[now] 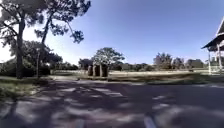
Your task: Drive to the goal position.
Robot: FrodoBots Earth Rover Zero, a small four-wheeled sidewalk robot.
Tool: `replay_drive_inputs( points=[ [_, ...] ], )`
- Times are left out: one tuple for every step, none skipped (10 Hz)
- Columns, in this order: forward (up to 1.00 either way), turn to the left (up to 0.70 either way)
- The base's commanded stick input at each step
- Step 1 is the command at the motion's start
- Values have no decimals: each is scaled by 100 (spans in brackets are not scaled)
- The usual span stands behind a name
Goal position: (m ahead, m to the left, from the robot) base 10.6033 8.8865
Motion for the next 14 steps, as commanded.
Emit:
replay_drive_inputs(
  points=[
    [70, 35],
    [70, 35],
    [70, 24],
    [70, 2],
    [70, 0],
    [70, 0],
    [70, 0],
    [70, 0],
    [70, 0],
    [70, 0],
    [70, 0],
    [70, 0],
    [70, 21],
    [70, 35]
  ],
)
